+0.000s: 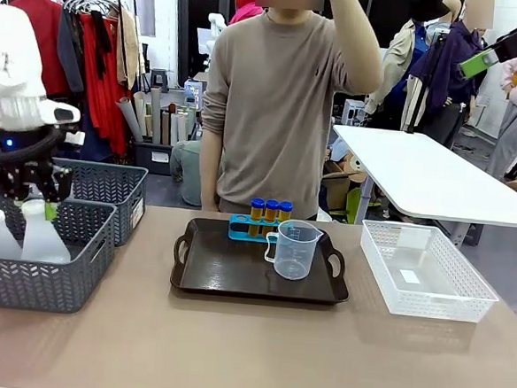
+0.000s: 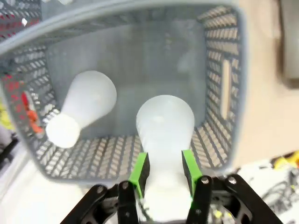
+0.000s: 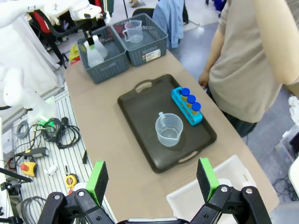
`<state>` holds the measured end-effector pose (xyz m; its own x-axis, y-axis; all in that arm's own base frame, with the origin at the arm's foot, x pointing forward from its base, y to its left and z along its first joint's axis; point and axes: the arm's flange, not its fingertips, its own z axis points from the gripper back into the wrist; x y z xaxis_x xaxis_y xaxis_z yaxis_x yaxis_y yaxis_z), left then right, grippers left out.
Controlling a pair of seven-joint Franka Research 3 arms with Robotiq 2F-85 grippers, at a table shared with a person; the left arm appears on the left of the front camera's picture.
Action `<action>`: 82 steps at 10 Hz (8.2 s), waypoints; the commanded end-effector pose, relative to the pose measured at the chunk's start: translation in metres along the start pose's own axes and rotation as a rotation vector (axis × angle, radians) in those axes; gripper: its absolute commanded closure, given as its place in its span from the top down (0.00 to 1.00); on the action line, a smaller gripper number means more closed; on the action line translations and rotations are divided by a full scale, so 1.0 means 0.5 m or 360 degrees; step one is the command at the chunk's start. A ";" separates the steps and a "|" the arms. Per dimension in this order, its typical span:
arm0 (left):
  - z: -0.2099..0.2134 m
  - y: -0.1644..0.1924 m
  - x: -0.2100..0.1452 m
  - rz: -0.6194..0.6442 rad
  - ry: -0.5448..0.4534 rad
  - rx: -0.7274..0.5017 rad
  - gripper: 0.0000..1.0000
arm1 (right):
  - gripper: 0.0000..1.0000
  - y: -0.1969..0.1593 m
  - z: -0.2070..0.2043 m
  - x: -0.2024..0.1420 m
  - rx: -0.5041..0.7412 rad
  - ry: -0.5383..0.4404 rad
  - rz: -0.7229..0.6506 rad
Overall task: Prepare the laboratory tools.
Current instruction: Pick up one Small flask and place it on the Handle tray.
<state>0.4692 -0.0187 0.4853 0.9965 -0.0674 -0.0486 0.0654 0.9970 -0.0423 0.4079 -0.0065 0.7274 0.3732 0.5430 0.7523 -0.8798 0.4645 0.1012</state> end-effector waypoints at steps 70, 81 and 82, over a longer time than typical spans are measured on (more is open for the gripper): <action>0.000 -0.696 0.334 -0.1972 -0.0038 0.0129 0.00 | 1.00 0.004 0.000 0.004 0.0008 -0.0014 -0.0002; -0.114 -0.693 0.366 -0.1992 0.0090 -0.0072 0.00 | 1.00 0.004 0.000 0.004 0.0008 -0.0014 -0.0002; -0.120 -0.696 0.363 -0.1989 0.0093 -0.0073 0.00 | 1.00 0.004 0.000 0.004 0.0008 -0.0014 -0.0002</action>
<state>0.6239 -0.3797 0.4257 0.2646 -0.9643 -0.0067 0.9594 0.2639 -0.0997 0.4080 -0.0061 0.7277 0.3729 0.5439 0.7517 -0.8799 0.4643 0.1005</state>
